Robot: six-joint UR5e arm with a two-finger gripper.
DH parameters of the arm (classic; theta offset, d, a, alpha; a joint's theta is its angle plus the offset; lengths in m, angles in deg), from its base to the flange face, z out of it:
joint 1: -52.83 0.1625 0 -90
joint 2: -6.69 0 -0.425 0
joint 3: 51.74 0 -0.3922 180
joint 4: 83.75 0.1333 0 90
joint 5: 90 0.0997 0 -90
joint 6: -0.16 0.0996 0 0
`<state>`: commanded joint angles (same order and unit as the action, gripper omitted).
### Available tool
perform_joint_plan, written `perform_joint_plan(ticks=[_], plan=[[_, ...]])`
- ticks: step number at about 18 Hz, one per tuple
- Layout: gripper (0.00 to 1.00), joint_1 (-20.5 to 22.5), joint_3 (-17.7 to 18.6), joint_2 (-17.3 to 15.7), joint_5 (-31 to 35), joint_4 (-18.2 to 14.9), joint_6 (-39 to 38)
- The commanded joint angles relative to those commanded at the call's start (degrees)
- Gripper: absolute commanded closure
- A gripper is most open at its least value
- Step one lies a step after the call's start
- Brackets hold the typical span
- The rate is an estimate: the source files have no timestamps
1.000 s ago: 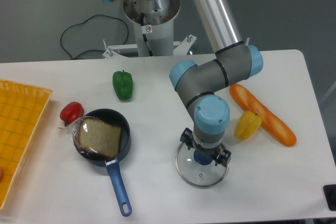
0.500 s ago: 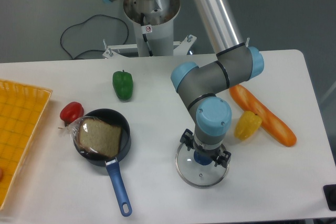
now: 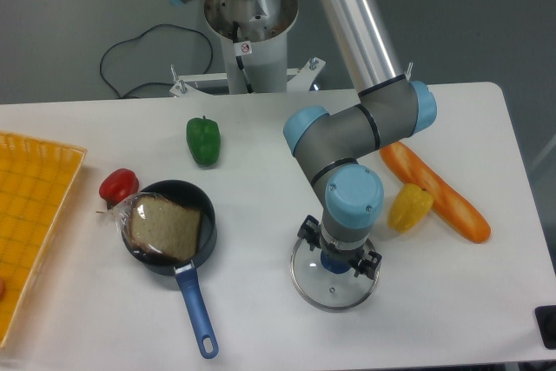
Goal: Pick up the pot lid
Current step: 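Close the gripper on the blue knob of the glass lid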
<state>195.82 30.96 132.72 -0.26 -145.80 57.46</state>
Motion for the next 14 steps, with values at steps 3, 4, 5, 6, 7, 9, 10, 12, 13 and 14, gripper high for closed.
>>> perform_joint_plan(ticks=[3, 4, 5, 6, 7, 9, 10, 12, 13, 14], plan=[[0.20, 0.0, 0.0, 0.2, 0.0, 0.0, 0.0], [0.23, 0.0, 0.0, 0.2, 0.0, 0.0, 0.0], [0.26, 0.0, 0.0, 0.2, 0.0, -0.1, -0.1], [0.26, 0.0, 0.0, 0.2, 0.0, -0.1, -0.1], [0.30, 0.0, 0.0, 0.2, 0.1, -0.1, -0.1], [0.35, 0.0, 0.0, 0.2, 0.1, -0.1, -0.1], [0.40, 0.0, 0.0, 0.1, 0.1, -0.2, -0.2], [0.46, 0.0, -0.1, 0.0, 0.2, -0.2, -0.6], [0.48, 0.0, -0.2, 0.0, 0.2, -0.2, -0.9], [0.49, 0.0, -0.3, 0.0, 0.2, -0.3, -1.2]])
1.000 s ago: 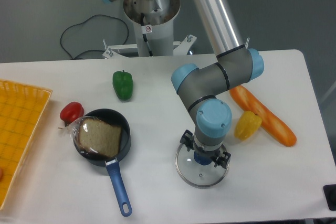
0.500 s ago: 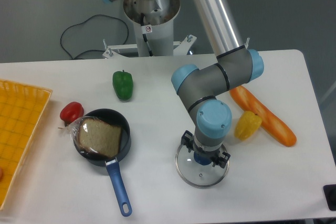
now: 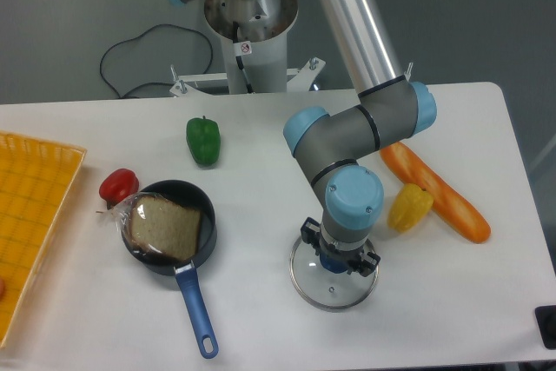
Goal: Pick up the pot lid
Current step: 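Close the gripper on the blue knob of the glass lid, then lift the glass lid and carry it toward the blue saucepan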
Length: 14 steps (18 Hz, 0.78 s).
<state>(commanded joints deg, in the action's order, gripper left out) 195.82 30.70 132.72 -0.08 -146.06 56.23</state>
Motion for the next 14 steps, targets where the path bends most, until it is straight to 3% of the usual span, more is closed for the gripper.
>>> perform_joint_plan(ticks=[3, 9, 14], plan=[[0.49, -0.2, 0.0, -0.8, 0.0, -0.4, 0.0], [0.49, -2.8, -0.1, -6.1, -0.3, -6.8, 0.7], [0.49, -5.4, -0.1, -9.7, -2.8, -8.3, 0.9]])
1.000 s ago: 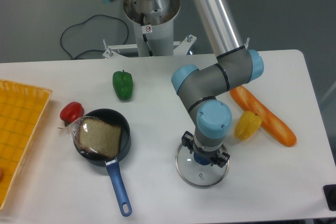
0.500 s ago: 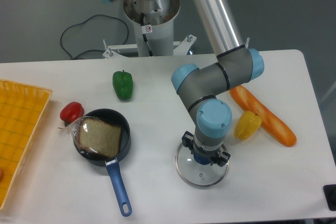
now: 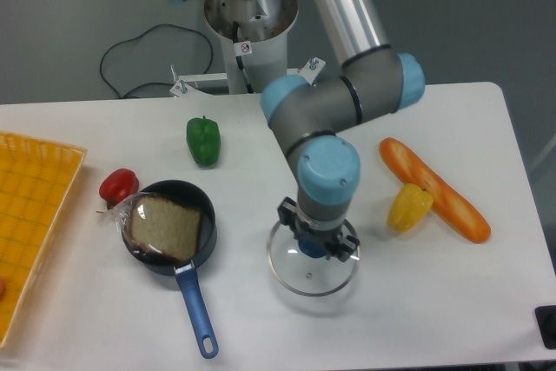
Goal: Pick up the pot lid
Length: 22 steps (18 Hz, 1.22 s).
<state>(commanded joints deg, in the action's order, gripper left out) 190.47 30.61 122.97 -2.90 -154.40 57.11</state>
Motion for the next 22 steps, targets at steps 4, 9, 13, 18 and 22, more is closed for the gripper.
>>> perform_joint_plan(ticks=[4, 9, 13, 18, 22], plan=[[0.49, -2.6, 0.0, -2.7, -0.1, -2.7, 2.5], [0.49, -5.9, 0.0, -4.9, 0.1, -4.0, 8.0], [0.49, -8.3, -0.1, -6.1, -0.1, -5.4, 8.9], [0.49, -12.3, 0.5, -7.8, -0.5, -5.2, 8.4], [0.49, -14.1, 0.8, -7.3, -1.2, -4.9, 8.3]])
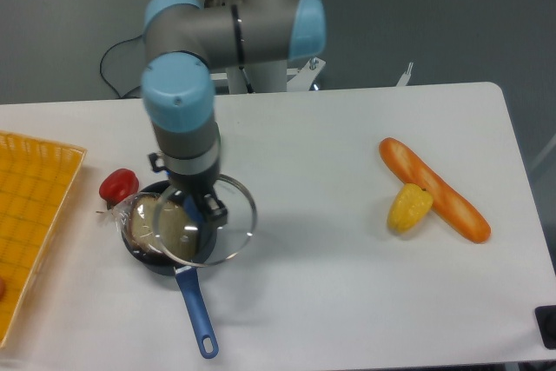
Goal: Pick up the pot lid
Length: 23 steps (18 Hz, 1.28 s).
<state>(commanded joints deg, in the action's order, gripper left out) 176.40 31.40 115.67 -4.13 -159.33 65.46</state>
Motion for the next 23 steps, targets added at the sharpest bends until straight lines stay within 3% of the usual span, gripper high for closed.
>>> perform_joint_plan(ticks=[23], plan=[[0.48, 0.3, 0.6, -1.2, -1.8, 0.1, 0.0]])
